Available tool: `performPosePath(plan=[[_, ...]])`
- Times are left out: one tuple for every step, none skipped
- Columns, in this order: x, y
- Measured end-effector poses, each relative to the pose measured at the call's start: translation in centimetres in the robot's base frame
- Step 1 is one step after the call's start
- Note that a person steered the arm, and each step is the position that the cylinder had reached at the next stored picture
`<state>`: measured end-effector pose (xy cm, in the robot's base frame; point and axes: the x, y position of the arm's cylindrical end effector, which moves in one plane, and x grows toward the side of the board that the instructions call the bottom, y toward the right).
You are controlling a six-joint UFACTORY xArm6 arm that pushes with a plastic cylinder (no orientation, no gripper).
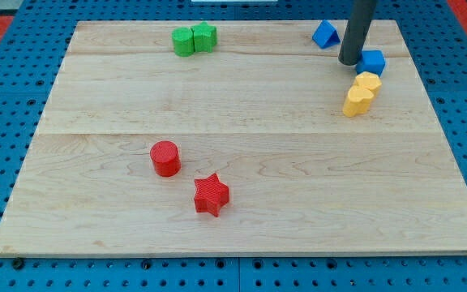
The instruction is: Push the blue cube towards center
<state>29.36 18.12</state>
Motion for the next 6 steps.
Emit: performPosePath(plan=[[-4.1, -0.2], [-2.3, 6.6], [2.3, 3.5], [6.3, -4.5], [3.3, -2.7], [2.6, 7.0]])
